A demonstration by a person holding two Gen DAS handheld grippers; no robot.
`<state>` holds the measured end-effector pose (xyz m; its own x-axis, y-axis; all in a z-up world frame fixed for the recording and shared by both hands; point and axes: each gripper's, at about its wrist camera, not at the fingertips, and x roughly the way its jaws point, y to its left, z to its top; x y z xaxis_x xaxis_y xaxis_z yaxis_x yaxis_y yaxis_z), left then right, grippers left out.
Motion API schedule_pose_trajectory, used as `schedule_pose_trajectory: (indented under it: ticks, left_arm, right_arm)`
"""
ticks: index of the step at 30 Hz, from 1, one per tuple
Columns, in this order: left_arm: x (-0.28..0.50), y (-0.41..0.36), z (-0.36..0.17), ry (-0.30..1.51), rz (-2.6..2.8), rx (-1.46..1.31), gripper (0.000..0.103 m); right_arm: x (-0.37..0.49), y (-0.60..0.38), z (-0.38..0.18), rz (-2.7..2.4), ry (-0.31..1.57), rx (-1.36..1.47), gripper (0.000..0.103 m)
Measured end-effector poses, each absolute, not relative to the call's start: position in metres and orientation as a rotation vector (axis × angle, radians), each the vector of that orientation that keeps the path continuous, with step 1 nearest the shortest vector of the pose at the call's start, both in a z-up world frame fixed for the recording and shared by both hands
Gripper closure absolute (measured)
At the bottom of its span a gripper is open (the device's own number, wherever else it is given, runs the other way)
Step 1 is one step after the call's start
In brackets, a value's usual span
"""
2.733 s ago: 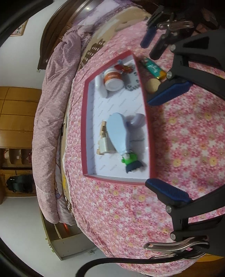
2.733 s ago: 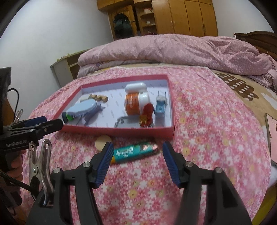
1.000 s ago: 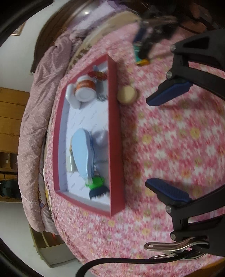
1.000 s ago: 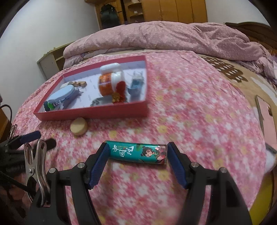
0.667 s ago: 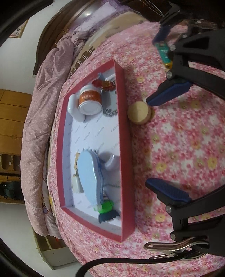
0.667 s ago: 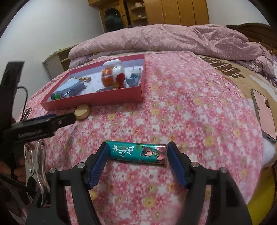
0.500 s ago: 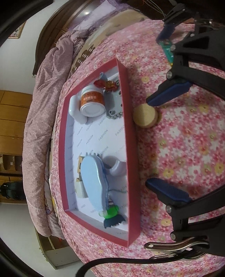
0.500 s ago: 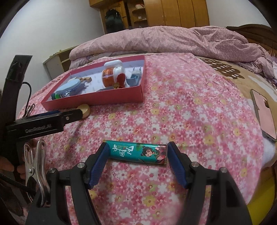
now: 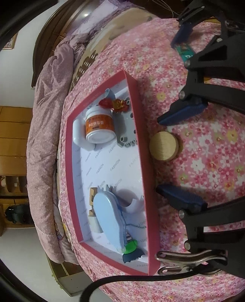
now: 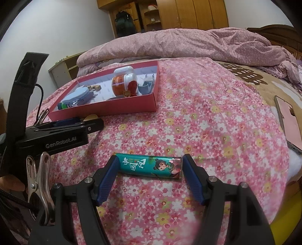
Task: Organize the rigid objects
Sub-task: 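Close the right gripper on the teal lighter while the left moves to the round wooden disc, then grasp the round wooden disc with the left gripper while the right holds the lighter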
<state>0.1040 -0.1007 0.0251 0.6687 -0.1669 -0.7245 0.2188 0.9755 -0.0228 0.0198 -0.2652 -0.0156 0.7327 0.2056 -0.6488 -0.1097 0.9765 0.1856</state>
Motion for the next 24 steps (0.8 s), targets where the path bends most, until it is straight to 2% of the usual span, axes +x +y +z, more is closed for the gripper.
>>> schedule_pose_trajectory:
  ticks: [2, 7, 11, 16, 24]
  left_arm:
    - [0.104, -0.102, 0.025, 0.807, -0.219, 0.072, 0.035]
    - [0.104, -0.101, 0.024, 0.801, -0.223, 0.086, 0.045]
    - [0.104, -0.094, 0.026, 0.805, -0.219, 0.069, 0.058]
    - [0.103, -0.086, 0.027, 0.809, -0.225, 0.059, 0.069]
    - [0.091, -0.072, 0.025, 0.799, -0.238, 0.097, 0.07]
  right_arm:
    - [0.019, -0.265, -0.016, 0.174, 0.728, 0.139, 0.033]
    - [0.019, -0.265, -0.016, 0.174, 0.728, 0.138, 0.033]
    - [0.019, -0.265, -0.016, 0.174, 0.728, 0.138, 0.033]
    - [0.019, -0.265, -0.016, 0.174, 0.728, 0.138, 0.033]
    - [0.018, -0.265, -0.017, 0.171, 0.729, 0.131, 0.033]
